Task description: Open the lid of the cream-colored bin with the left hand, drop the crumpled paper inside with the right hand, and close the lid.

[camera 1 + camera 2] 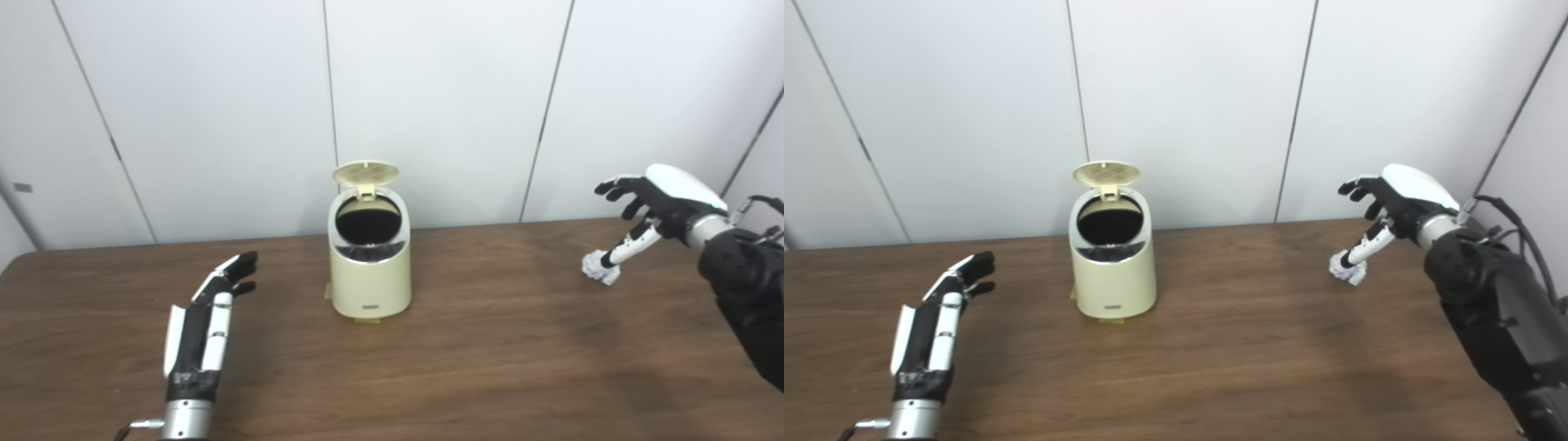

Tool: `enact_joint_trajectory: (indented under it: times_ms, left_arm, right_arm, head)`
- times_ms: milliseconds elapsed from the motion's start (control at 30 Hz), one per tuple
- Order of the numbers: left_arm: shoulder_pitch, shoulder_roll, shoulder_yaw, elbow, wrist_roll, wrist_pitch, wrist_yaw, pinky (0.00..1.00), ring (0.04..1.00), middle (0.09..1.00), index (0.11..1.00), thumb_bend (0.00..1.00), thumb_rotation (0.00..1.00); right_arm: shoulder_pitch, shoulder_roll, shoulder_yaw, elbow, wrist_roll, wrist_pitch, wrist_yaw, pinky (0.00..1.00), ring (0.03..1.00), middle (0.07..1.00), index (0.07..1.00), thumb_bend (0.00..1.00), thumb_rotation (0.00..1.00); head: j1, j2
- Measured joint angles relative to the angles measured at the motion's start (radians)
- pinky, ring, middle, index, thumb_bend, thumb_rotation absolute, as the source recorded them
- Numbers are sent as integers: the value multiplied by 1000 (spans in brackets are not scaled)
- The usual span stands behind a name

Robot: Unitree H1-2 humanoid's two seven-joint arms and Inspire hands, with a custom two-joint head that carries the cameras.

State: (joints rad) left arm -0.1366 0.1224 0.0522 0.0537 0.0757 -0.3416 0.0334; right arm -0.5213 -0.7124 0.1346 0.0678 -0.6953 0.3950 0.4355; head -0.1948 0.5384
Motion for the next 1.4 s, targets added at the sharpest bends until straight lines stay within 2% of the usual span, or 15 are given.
enact_joint_trajectory:
  times_ms: [100,167,233,367,567,667,733,867,900,967,1033,1200,1267,1400]
  left_arm:
    - [0,9,5,10,-11,-2,-8,789,830,833,827,130,1000]
    - [0,13,8,11,-24,-2,-9,782,825,832,831,138,1000]
    - [0,16,10,13,-25,-3,-10,774,823,832,831,149,1000]
    - [0,17,10,13,-24,-5,-10,774,826,833,833,170,1000]
    - [0,17,10,13,-24,-6,-10,760,812,822,823,131,1000]
    - [1,17,10,7,-22,-6,-9,771,818,827,828,136,1000]
    - [5,17,9,1,-22,-6,-10,774,818,827,828,134,1000]
    - [16,17,9,-8,-21,-6,-9,770,815,824,825,123,1000]
    - [18,17,9,-11,-21,-6,-9,773,817,825,825,123,1000]
    - [18,17,9,-16,-22,-6,-9,771,816,824,824,120,1000]
    - [18,17,9,-18,-21,-6,-9,769,815,823,823,125,1000]
    - [18,17,9,-24,-21,-5,-9,778,822,828,827,122,1000]
    - [19,17,9,-27,-20,-3,-9,774,820,829,826,115,1000]
    - [19,17,9,-28,-12,-2,-8,764,820,828,827,125,1000]
  right_arm:
    - [-5,-6,30,82,-10,-19,-2,601,759,790,761,997,228]
    - [-5,-9,42,119,-16,-20,-2,654,818,838,762,1000,245]
    - [-6,-15,51,124,-16,-22,-1,665,837,863,765,1000,255]
    - [-12,-32,55,148,-9,-49,0,663,819,847,756,1000,251]
    - [-5,-33,63,150,2,-67,-1,710,857,876,744,991,234]
    - [-5,-26,76,143,-14,-52,0,677,843,886,756,953,187]
    - [-6,-19,93,141,-33,-33,2,668,848,895,768,937,211]
    - [-11,-4,126,140,-56,-1,25,720,887,906,772,914,207]
    - [-13,2,128,140,-56,0,26,713,880,906,771,922,204]
    - [-17,12,129,141,-55,-2,26,614,773,845,771,945,205]
    - [-22,15,131,143,-55,-11,26,575,721,799,772,959,215]
    - [-44,15,155,171,-57,-43,23,567,695,748,791,960,183]
    - [-51,19,170,187,-60,-52,20,594,733,795,804,961,196]
    - [-69,42,184,239,-63,-66,6,617,757,818,807,970,208]
  head:
    - [-23,0]
    - [-23,3]
    - [-23,3]
    - [-17,8]
    - [-12,12]
    - [-14,14]
    - [-14,14]
    - [-11,15]
    - [-11,15]
    - [-11,17]
    - [-11,17]
    - [-17,18]
    - [-18,20]
    - [-26,20]
